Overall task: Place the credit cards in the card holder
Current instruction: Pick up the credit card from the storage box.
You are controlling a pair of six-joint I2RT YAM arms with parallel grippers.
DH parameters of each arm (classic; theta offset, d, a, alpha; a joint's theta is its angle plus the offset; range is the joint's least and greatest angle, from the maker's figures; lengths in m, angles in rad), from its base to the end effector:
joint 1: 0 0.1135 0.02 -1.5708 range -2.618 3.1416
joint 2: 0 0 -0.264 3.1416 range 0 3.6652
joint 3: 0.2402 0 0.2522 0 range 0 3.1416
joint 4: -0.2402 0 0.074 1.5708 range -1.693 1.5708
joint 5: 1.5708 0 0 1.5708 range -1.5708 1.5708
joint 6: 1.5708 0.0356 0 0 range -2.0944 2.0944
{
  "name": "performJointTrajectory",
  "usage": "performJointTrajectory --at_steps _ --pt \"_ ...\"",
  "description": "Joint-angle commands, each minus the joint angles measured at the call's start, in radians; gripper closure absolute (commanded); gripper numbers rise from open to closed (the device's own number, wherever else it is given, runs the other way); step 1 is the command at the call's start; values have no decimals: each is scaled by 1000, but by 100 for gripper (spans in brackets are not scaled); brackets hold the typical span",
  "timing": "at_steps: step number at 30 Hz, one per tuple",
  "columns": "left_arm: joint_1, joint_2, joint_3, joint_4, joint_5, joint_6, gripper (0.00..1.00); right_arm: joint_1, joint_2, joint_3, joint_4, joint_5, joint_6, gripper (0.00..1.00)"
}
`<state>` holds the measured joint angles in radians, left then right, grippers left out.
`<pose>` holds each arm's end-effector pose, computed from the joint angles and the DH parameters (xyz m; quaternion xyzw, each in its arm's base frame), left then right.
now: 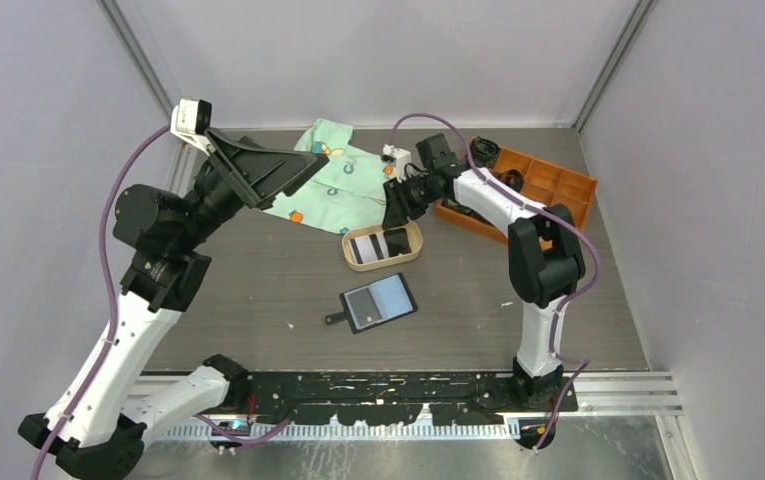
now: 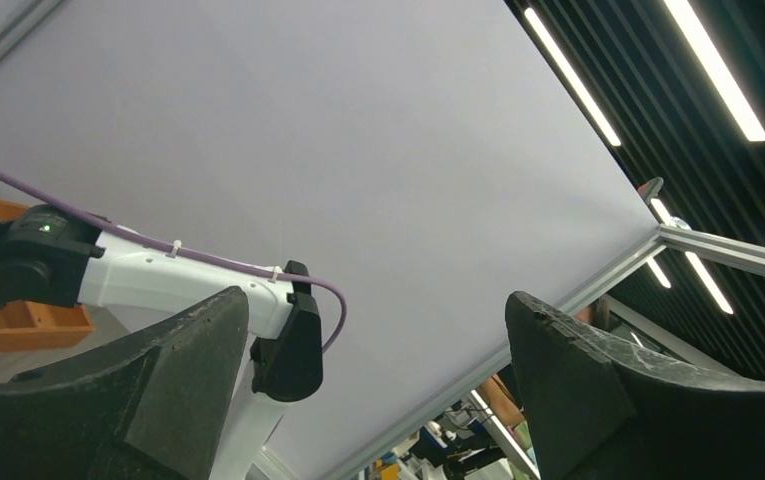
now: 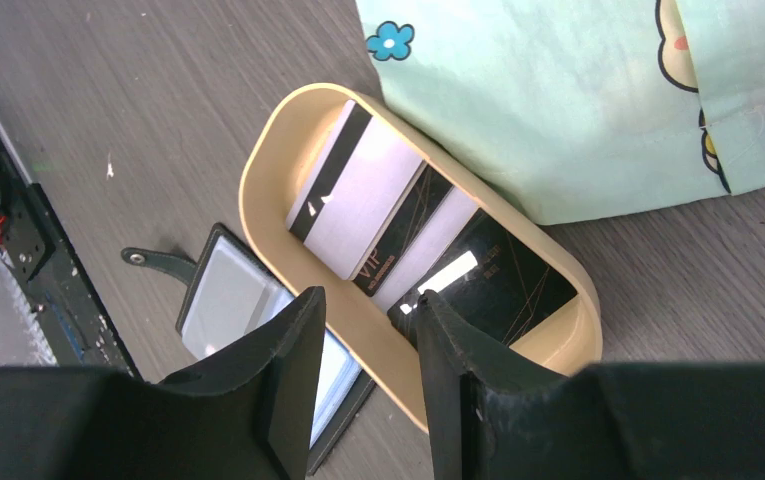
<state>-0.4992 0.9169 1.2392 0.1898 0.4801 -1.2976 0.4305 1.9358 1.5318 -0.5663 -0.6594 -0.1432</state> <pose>0.1368 -0.0933 0.5093 -0.0016 0.5317 -0.7307 0.4283 0.3733 0.1954 0.2347 -0.3476 0.8398 0.3461 0.2327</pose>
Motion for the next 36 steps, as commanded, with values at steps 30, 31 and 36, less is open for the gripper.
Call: performJointTrajectory --at_steps 30,31,36 --pt "55 147 -249 -361 -374 811 0 44 157 33 222 19 427 51" --pt "56 170 -252 -376 -384 801 2 46 160 29 226 9 435 51" --pt "56 259 -236 -444 -435 792 19 56 166 -3 250 -32 475 53"
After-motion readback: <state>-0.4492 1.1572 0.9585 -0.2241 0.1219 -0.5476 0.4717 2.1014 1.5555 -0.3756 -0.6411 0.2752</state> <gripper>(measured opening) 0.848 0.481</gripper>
